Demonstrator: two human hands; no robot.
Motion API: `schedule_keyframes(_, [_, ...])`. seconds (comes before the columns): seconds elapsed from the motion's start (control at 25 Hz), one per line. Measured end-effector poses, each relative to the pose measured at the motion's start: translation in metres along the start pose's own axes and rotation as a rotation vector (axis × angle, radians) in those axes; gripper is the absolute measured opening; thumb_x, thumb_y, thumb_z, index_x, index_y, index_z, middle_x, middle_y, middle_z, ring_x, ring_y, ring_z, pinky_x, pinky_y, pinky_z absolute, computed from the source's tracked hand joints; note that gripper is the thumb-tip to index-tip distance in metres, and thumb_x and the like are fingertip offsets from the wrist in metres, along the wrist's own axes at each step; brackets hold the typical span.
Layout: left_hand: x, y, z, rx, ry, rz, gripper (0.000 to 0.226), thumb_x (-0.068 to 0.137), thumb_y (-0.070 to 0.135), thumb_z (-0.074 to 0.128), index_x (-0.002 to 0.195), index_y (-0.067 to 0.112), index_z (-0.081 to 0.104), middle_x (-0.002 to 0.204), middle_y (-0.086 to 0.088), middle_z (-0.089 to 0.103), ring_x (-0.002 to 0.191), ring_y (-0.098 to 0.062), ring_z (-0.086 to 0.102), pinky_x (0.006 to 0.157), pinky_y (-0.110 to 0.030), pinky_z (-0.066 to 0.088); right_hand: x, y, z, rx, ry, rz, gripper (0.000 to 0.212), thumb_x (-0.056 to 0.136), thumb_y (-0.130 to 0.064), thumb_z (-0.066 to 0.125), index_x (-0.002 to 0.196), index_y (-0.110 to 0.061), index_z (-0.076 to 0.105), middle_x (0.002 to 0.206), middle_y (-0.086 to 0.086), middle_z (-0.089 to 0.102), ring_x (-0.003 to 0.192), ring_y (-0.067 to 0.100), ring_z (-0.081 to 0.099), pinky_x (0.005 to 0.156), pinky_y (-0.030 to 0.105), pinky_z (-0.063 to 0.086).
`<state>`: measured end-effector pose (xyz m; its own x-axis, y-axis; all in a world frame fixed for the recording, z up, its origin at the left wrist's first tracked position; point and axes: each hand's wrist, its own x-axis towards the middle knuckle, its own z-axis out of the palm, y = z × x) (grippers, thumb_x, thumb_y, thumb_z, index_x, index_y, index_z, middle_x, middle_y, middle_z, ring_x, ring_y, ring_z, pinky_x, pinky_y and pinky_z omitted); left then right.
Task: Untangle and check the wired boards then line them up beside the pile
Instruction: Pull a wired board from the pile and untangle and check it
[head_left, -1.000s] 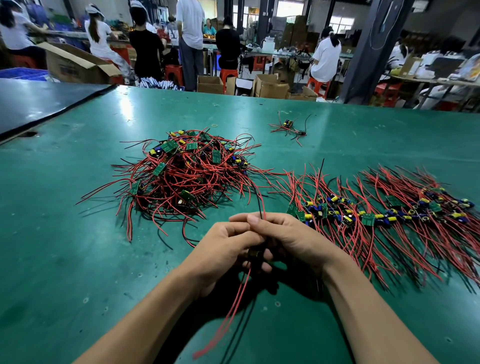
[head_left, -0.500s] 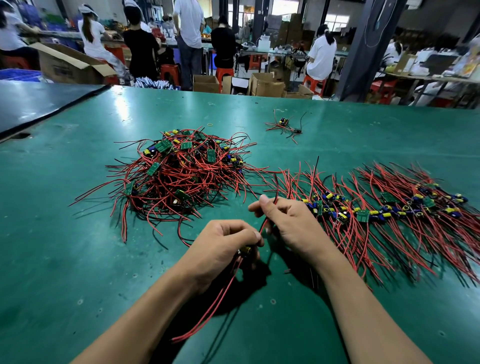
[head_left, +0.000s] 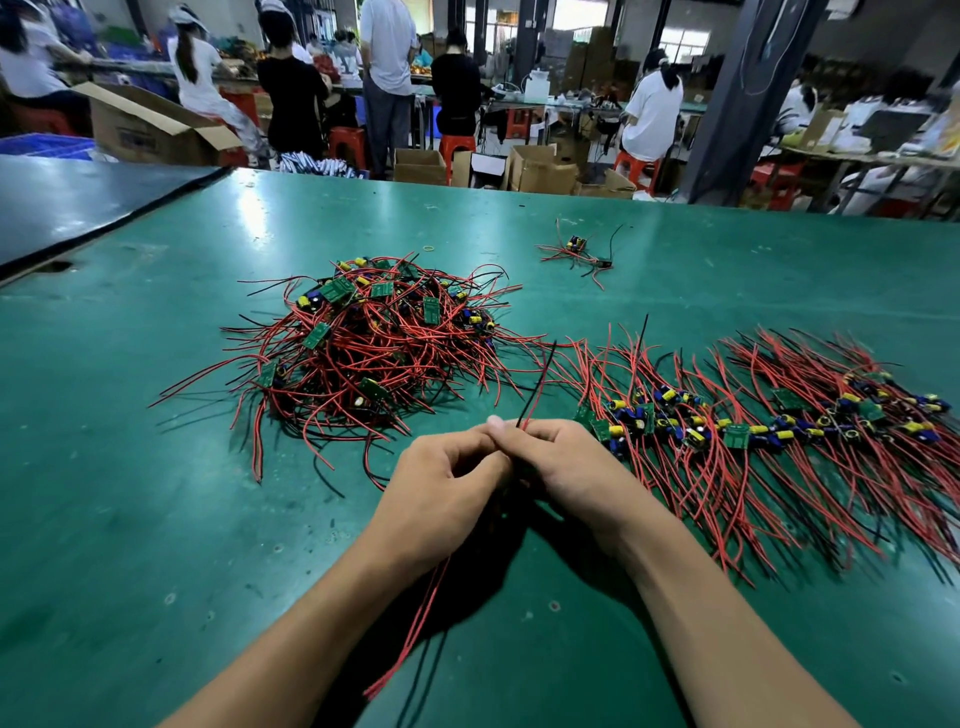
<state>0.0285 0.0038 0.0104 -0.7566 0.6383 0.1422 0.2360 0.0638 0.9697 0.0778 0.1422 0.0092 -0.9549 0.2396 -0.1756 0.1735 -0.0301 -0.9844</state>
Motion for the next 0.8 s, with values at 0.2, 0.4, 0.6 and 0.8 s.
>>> schedule_keyframes(0.2, [0.001,0.001,-0.003,-0.043,-0.007,-0.045,0.021,0.092,0.007,0.062,0.076,0.008,0.073,0.054,0.006,0.062,0.045,-0.005,0.052,0.048,-0.018,0.040,0.000,-0.004,0.002,0.044,0.086,-0.019,0.040,0.099,-0.043,0.058,0.090,-0.011,0.080,0.078,0.013,0.074,0.061,0.019,0.064,0.055,0.025,0.050])
schedule_keyframes(0.4, [-0.001,-0.002,-0.001,0.007,-0.061,-0.092,0.017,0.090,0.017,0.066,0.076,0.009,0.072,0.050,-0.006,0.054,0.045,-0.017,0.048,0.045,-0.022,0.034,0.006,-0.011,-0.012,0.206,0.320,-0.044,0.050,0.105,-0.042,0.045,0.083,-0.012,0.078,0.079,-0.001,0.074,0.055,0.007,0.058,0.049,0.021,0.048])
schedule_keyframes(0.6, [-0.001,-0.003,-0.003,0.000,-0.098,-0.113,0.017,0.090,0.019,0.066,0.077,0.010,0.072,0.049,-0.008,0.056,0.042,-0.017,0.049,0.044,-0.020,0.035,0.000,-0.020,-0.026,0.575,0.073,0.083,0.066,0.106,-0.048,0.031,0.080,-0.016,0.083,0.084,0.000,0.077,0.065,0.011,0.067,0.063,0.025,0.053])
schedule_keyframes(0.8, [-0.001,-0.002,-0.003,-0.001,-0.092,-0.124,0.017,0.090,0.020,0.065,0.077,0.011,0.073,0.050,-0.010,0.058,0.042,-0.018,0.050,0.044,-0.021,0.035,-0.002,-0.022,-0.030,0.603,0.029,0.093,0.057,0.103,-0.043,0.040,0.080,-0.014,0.082,0.083,0.002,0.076,0.069,0.014,0.070,0.068,0.028,0.055])
